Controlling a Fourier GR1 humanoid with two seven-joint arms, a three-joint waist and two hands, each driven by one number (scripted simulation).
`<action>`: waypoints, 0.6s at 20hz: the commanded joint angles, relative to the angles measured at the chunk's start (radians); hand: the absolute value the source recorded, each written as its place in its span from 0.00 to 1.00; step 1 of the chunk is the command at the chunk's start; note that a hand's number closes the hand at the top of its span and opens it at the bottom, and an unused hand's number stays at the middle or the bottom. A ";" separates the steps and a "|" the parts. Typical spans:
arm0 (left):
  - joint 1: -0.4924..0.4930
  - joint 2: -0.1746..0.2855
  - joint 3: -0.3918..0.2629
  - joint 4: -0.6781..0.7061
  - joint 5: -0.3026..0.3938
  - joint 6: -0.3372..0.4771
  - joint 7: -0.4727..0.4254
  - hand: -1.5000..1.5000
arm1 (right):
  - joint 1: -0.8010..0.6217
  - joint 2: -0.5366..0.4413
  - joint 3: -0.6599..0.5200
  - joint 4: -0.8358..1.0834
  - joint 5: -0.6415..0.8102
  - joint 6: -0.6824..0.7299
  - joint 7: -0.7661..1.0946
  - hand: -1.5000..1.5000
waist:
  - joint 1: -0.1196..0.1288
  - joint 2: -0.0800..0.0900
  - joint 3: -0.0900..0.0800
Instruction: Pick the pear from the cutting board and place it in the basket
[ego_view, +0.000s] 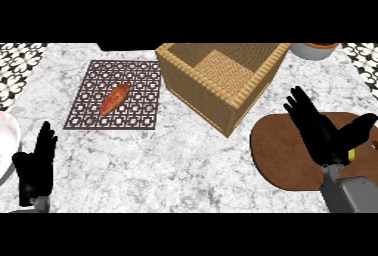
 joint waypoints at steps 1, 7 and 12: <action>-0.052 0.056 -0.015 -0.069 -0.035 -0.022 0.029 0.50 | -0.008 -0.018 -0.092 -0.018 -0.138 0.129 -0.022 1.00 | 0.007 0.026 -0.030; -0.128 0.098 -0.058 -0.115 -0.061 -0.097 -0.044 0.50 | -0.001 0.163 -0.387 0.089 -0.475 -0.001 -0.105 1.00 | -0.138 0.034 0.015; -0.216 0.174 -0.109 -0.216 -0.047 -0.251 0.024 0.50 | -0.213 0.059 -0.429 -0.067 -0.785 0.053 0.200 0.00 | -0.005 0.021 -0.032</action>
